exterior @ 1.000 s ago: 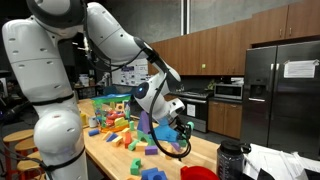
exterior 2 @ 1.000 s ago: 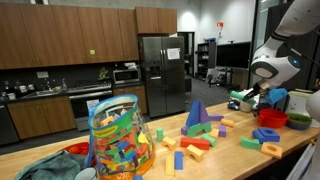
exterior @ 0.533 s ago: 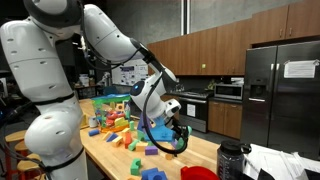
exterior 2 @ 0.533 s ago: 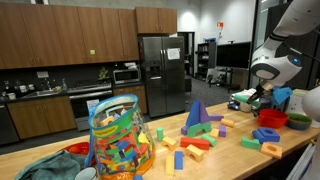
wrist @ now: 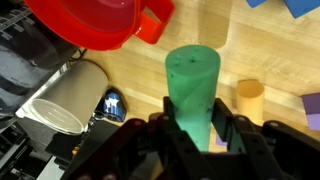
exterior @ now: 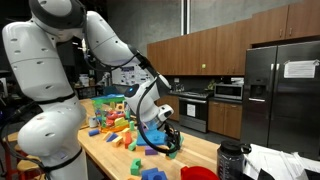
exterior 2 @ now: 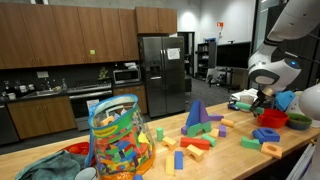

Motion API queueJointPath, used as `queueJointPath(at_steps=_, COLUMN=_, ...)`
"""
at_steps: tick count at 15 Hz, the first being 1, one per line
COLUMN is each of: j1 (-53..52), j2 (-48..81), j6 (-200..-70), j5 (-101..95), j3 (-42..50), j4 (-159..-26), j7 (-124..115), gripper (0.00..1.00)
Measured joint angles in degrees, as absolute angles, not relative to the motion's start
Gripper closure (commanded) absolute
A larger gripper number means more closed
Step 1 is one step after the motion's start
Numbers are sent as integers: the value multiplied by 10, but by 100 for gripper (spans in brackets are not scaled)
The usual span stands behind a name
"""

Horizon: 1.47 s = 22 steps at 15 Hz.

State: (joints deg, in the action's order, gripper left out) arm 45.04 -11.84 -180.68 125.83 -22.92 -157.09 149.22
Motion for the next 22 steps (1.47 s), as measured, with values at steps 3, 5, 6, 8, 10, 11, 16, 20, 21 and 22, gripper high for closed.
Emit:
queueJointPath(at_steps=3, j1=475, j2=-118, j6=-1811, j5=1258, j3=-268, j4=-1579, j7=1492, gripper=84)
queueJointPath(at_steps=5, j1=490, j2=-118, j6=-1815, j5=1258, j3=-290, j4=-1584, j7=1492, gripper=84)
queueJointPath(at_steps=6, j1=495, j2=-118, j6=-1819, j5=1258, j3=-300, j4=-1586, j7=1492, gripper=84)
queueJointPath(at_steps=8, j1=507, j2=-117, j6=-1822, j5=1258, j3=-320, j4=-1589, j7=1492, gripper=84)
queueJointPath(at_steps=10, j1=520, j2=-117, j6=-1822, j5=1258, j3=-338, j4=-1590, j7=1492, gripper=84)
queueJointPath(at_steps=11, j1=526, j2=-117, j6=-1822, j5=1258, j3=-346, j4=-1590, j7=1492, gripper=84)
queueJointPath(at_steps=16, j1=556, j2=-116, j6=-1816, j5=1240, j3=-386, j4=-1590, j7=1492, gripper=84)
queueJointPath(at_steps=20, j1=584, j2=-117, j6=-1783, j5=1184, j3=-415, j4=-1587, j7=1491, gripper=84)
queueJointPath(at_steps=21, j1=591, j2=-118, j6=-1774, j5=1174, j3=-422, j4=-1588, j7=1491, gripper=84)
queueJointPath(at_steps=22, j1=599, j2=-118, j6=-1766, j5=1166, j3=-427, j4=-1588, j7=1491, gripper=84)
